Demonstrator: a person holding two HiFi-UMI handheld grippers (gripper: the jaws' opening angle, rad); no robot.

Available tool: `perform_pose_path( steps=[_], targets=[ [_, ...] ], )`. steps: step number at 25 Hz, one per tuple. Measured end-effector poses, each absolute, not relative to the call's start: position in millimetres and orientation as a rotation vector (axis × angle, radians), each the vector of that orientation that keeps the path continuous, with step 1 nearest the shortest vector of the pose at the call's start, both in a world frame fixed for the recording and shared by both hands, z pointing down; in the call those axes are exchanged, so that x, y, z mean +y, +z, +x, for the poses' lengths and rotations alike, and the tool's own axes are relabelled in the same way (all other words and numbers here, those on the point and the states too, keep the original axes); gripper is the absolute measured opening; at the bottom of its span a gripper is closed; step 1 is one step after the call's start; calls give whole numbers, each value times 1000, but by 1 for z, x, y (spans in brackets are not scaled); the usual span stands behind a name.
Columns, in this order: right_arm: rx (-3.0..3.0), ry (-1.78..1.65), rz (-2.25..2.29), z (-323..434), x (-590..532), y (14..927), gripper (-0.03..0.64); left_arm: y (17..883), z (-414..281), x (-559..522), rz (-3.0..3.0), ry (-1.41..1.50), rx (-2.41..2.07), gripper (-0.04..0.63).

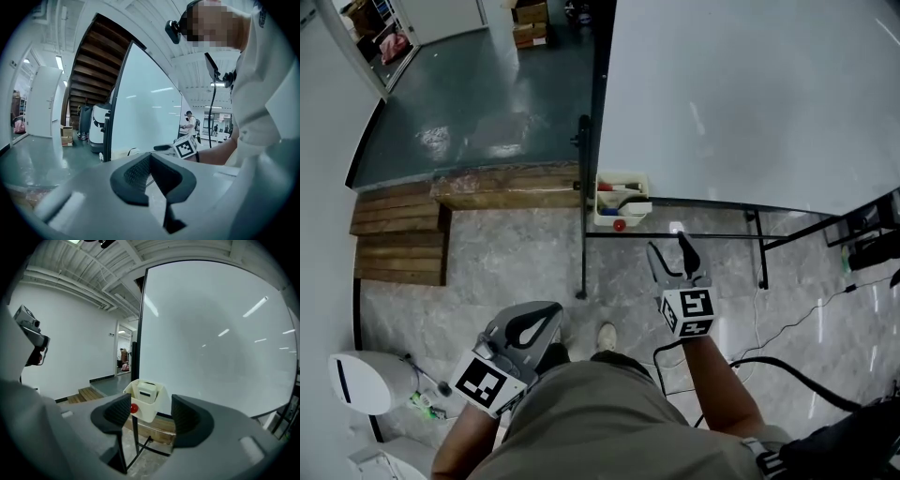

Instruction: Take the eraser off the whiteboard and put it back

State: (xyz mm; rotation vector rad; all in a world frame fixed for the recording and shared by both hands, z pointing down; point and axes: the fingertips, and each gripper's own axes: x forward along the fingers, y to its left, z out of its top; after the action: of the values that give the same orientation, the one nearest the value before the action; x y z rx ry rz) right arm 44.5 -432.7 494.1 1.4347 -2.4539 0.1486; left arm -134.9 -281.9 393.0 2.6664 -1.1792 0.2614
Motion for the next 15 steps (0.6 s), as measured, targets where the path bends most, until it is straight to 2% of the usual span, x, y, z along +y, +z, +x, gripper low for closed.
perform_pose_path(
  steps=[6,15],
  targets=[
    [-2465,182,1338,75,-394,502,265,404,-106,-271,2640,272,-1224,5],
    [-2483,140,1278,75,-347,485,265,401,-89,-240,2677,263,-1174,5]
  ],
)
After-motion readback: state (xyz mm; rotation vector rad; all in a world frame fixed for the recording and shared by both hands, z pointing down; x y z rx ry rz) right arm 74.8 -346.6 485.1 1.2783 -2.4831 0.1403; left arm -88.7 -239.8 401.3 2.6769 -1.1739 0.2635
